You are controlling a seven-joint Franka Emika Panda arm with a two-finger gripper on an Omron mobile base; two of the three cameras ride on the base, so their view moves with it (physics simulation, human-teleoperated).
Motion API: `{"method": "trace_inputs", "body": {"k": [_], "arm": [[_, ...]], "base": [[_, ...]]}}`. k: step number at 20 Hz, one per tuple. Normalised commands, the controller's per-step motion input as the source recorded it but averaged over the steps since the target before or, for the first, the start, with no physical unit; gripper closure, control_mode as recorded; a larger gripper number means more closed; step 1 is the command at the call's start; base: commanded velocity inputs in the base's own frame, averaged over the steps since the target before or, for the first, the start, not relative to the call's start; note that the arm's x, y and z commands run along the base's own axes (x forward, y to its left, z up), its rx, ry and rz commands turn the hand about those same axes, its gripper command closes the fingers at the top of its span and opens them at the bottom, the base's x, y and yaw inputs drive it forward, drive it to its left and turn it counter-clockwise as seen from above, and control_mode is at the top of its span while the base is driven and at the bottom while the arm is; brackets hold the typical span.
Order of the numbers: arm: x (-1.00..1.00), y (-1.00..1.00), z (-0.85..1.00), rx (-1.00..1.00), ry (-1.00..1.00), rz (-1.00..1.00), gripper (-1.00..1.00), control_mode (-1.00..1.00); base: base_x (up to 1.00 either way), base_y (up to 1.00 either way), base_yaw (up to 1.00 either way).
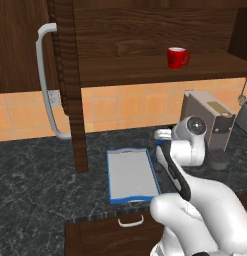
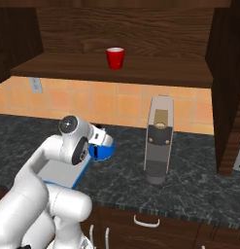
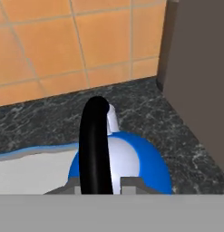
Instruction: Pick the kettle from the counter and place it on the tray. Then pick the mug from the cabinet and place it on the tray. Then close the cabinet doors.
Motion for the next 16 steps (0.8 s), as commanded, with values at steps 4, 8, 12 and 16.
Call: {"method": "trace_inputs", "body": {"k": [4,8,12,16], "arm": [[-0.05,0.61,0.44,-0.06,-0.05,0.11,1.0,-1.0],[0.03,0.63,0.25,0.0,0.05,0.18,1.0,-1.0],[0.07,0.68,-0.06,0.0,0.15,0.14,1.0,-1.0],[0.06,0.57,-0.43,0.0,0.1,0.11,1.0,-1.0]], "base": [[0.0,0.0,0.0],[0.0,0.0,0.0],[0.0,0.0,0.0],[0.0,0.0,0.0]]}}
